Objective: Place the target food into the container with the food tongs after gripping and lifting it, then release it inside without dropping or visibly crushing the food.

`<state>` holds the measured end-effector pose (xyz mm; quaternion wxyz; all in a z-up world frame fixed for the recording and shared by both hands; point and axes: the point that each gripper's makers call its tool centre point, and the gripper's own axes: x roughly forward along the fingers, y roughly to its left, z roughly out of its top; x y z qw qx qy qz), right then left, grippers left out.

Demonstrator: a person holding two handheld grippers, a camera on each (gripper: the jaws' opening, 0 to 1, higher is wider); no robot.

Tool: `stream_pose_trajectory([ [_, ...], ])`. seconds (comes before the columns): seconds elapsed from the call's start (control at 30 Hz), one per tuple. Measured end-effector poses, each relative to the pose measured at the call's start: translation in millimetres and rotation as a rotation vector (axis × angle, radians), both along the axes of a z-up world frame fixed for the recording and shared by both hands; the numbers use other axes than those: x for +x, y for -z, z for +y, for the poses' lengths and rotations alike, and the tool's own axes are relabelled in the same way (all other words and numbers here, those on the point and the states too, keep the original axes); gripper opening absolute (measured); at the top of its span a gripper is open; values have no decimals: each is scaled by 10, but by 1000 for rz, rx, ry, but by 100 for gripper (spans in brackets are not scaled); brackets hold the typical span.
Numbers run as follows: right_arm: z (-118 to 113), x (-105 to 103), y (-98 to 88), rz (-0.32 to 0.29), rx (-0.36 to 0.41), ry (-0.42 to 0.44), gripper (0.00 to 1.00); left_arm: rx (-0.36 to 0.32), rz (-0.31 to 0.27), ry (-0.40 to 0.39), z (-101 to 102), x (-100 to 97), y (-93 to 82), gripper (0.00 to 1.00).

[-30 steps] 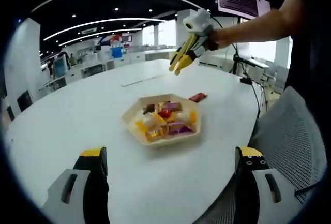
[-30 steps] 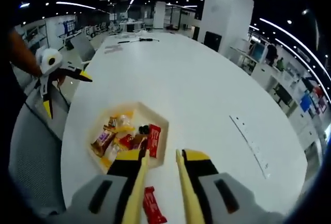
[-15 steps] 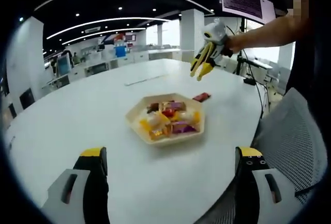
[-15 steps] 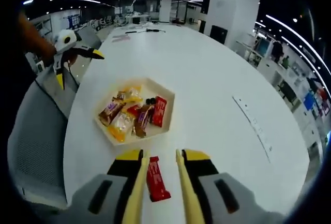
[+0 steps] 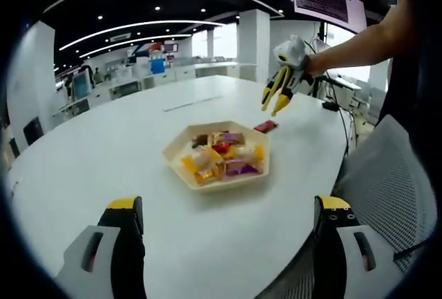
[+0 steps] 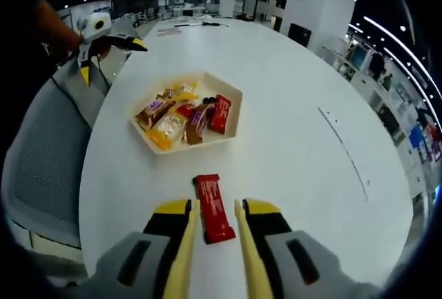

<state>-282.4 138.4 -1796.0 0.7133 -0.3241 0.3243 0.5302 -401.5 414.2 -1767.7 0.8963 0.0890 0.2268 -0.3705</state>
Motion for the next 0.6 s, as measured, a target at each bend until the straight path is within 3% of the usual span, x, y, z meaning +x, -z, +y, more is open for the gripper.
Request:
stream_pose_trajectory([
  [0.27, 35, 40, 176, 17, -22, 9, 27, 3, -4, 3, -10, -7, -10, 100],
  [0.3, 38, 24, 225, 45, -23, 19, 27, 5, -6, 2, -8, -8, -11, 100],
  [0.6, 59, 63, 329, 26, -67, 7, 28, 12, 4, 12, -28, -22, 11, 100],
])
